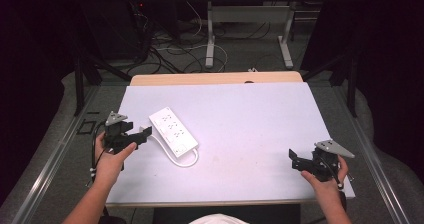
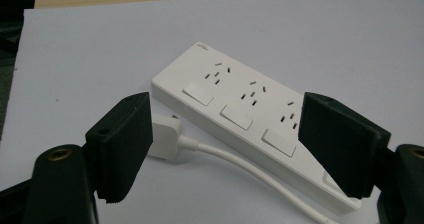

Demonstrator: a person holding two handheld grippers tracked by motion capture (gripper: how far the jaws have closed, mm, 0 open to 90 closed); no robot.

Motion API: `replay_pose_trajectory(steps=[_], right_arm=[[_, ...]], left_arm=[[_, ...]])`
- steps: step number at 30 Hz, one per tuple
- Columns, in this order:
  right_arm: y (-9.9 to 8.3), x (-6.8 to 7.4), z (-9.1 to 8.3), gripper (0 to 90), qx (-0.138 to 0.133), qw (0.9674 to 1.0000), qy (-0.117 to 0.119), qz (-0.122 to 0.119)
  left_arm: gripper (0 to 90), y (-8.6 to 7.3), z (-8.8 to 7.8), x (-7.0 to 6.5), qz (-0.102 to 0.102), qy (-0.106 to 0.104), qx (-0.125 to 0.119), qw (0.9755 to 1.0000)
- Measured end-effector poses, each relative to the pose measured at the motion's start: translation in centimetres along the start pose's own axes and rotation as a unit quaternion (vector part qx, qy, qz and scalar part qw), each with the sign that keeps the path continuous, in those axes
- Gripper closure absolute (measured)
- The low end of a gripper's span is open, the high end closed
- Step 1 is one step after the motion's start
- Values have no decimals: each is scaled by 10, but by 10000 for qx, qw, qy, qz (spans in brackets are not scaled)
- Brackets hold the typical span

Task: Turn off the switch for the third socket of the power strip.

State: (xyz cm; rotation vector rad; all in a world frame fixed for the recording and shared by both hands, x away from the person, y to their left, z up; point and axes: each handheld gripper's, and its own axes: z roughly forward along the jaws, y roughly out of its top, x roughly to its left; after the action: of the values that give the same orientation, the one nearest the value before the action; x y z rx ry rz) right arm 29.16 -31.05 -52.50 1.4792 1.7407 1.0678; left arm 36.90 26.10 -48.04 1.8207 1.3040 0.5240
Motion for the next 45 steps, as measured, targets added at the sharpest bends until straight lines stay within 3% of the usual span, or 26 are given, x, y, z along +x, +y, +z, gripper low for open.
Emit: replay_pose_trajectory(steps=[9,10,11,14,19,20,21,24,25,26,34,37,38,45], right_arm=[[-1,0,2,4,-46,10000,28,18],[-1,1,3,4,-165,9998,-19,50],[-1,1,2,4,-53,10000,23,32],[-1,0,1,4,-49,10000,38,14],[-1,0,2,5,-50,10000,38,9],[-1,1,3,5,-167,9998,-8,47],[-1,0,1,5,-44,10000,38,12],[-1,1,1,5,-43,10000,39,32],[-1,1,3,5,-159,9999,-7,19],[0,0,1,5,29,10000,31,0],[-1,0,1,6,30,10000,46,-7],[-1,1,2,6,37,10000,47,24],[-1,1,2,6,41,10000,47,23],[-1,1,2,7,47,10000,63,29]], left_arm=[[232,15,1,4,6,30,18,10000],[235,17,2,5,6,36,2,10000],[238,18,3,5,0,31,-13,10000],[242,24,4,6,-4,19,-22,10000],[248,32,8,8,-83,24,-19,10000],[248,34,9,9,-109,13,-37,9999],[249,36,9,9,-115,21,-15,9999],[259,39,12,10,-220,13,-56,9997],[262,40,13,11,-237,9,-47,9997],[267,41,14,11,-259,5,-61,9996],[294,51,20,16,-374,-21,-76,9993],[304,56,21,18,-368,-48,39,9993],[307,56,23,18,-434,-32,-49,9990],[332,61,31,21,-586,-59,139,9982]])
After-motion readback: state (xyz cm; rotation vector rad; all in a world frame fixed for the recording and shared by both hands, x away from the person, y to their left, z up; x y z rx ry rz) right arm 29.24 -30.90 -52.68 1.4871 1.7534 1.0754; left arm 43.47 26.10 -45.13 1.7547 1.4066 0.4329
